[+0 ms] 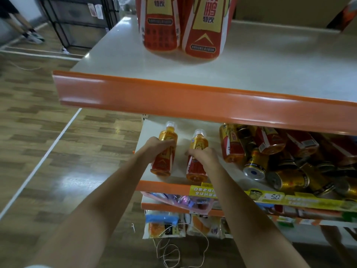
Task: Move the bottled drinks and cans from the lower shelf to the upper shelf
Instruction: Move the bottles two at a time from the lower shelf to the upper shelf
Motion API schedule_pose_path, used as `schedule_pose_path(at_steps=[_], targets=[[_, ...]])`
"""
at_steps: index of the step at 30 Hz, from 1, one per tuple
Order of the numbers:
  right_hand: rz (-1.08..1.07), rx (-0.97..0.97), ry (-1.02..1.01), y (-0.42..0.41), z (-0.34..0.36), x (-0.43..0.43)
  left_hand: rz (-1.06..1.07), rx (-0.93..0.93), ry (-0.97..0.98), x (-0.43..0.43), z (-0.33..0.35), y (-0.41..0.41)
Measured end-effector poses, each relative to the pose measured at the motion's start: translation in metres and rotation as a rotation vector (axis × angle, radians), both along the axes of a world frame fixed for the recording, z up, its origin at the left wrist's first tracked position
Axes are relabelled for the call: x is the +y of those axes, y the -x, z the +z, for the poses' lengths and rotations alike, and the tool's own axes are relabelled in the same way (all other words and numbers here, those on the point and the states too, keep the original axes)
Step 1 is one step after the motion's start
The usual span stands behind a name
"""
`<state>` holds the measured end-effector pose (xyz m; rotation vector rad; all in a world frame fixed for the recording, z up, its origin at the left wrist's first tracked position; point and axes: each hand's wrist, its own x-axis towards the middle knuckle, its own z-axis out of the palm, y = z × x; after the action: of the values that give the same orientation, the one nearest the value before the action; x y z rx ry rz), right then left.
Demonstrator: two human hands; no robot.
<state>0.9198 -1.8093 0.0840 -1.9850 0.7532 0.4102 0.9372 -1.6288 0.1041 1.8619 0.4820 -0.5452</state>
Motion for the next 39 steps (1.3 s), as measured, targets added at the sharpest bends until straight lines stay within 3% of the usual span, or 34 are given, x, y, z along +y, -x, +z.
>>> schedule_pose_path(at_steps=[13,20,24,34,39], targets=[[-0.008,-0.107,-0.022,0.013,0.022,-0.005,0.032,-0.247,0.149,-0.001,0.014,0.029],[0.117,-0.395,0.012,0.035,0.045,0.005,-0.069,-0.334,0.193,-0.002,0.035,0.048],[0.079,-0.529,-0.017,0.056,0.051,0.011,-0.083,-0.368,0.223,-0.003,0.044,0.064],[-0.100,-0.664,-0.070,0.109,0.072,0.010,-0.098,-0.445,0.340,-0.008,0.069,0.105],[-0.091,-0.754,-0.092,0.138,0.088,0.000,-0.058,-0.463,0.331,-0.023,0.086,0.140]])
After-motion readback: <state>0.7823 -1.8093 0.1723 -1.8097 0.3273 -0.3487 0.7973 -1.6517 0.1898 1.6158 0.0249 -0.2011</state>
